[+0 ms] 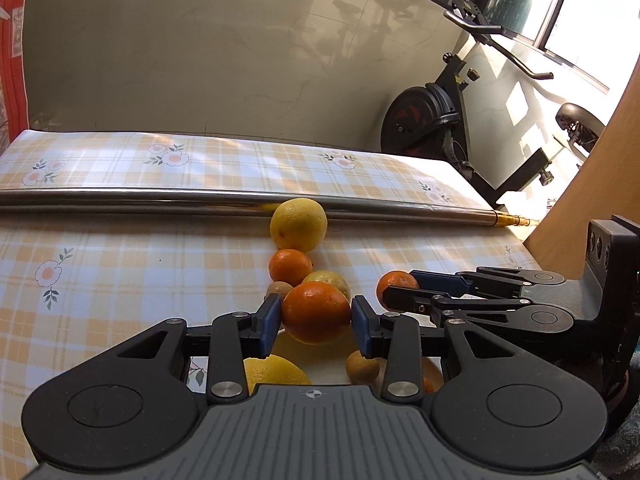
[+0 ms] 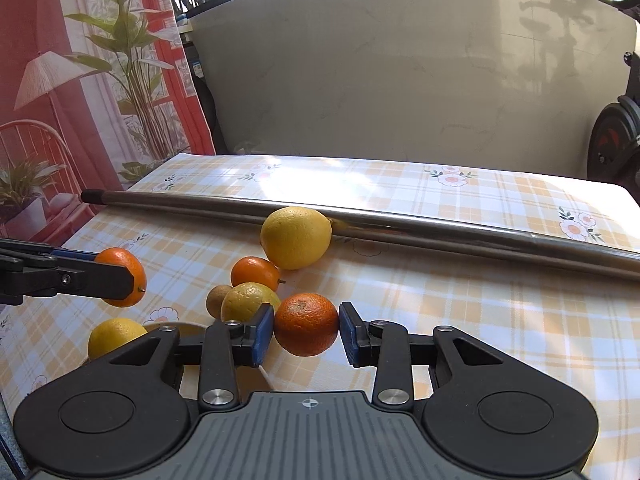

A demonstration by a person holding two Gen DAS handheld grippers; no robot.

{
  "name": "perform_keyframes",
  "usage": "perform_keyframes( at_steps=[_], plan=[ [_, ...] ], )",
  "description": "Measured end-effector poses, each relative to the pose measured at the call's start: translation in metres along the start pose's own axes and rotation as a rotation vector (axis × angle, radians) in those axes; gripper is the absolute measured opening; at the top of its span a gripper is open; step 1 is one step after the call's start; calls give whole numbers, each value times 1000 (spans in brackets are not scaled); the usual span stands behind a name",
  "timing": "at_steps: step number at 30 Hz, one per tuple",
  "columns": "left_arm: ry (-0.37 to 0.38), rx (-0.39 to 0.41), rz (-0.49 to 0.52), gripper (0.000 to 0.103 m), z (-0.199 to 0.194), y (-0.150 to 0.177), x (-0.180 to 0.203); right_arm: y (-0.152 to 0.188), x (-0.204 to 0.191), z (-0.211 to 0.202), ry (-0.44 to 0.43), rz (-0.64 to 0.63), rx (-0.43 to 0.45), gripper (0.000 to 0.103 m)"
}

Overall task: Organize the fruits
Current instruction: 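Grasp a mandarin with the right tool while the left tool carries its mandarin toward the plate, then lower both mandarins onto the white plate and open both tools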

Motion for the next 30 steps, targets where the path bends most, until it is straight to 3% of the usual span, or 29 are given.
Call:
perform_keyframes(
  at_steps=[13, 19, 30],
  plan=[
    [-55, -119, 123, 40, 42, 7, 17, 20, 3, -23, -7, 32, 19, 33],
    [-72, -138, 186, 40, 46, 12, 23, 22, 9, -22, -5, 57, 16, 33],
    [-76, -143, 181, 41, 47, 10, 25, 28, 10, -24, -7, 69, 10, 33]
  ],
)
Point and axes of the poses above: each gripper's, at about its wrist camera, not at the fingertips, and z roughly the way its jaws point, x to its right, y to its underside, the point moved 5 cm from there along z, roughly the way its jaws point, and after that the axes turned 8 degrees about -x, right-handed, at the moved point
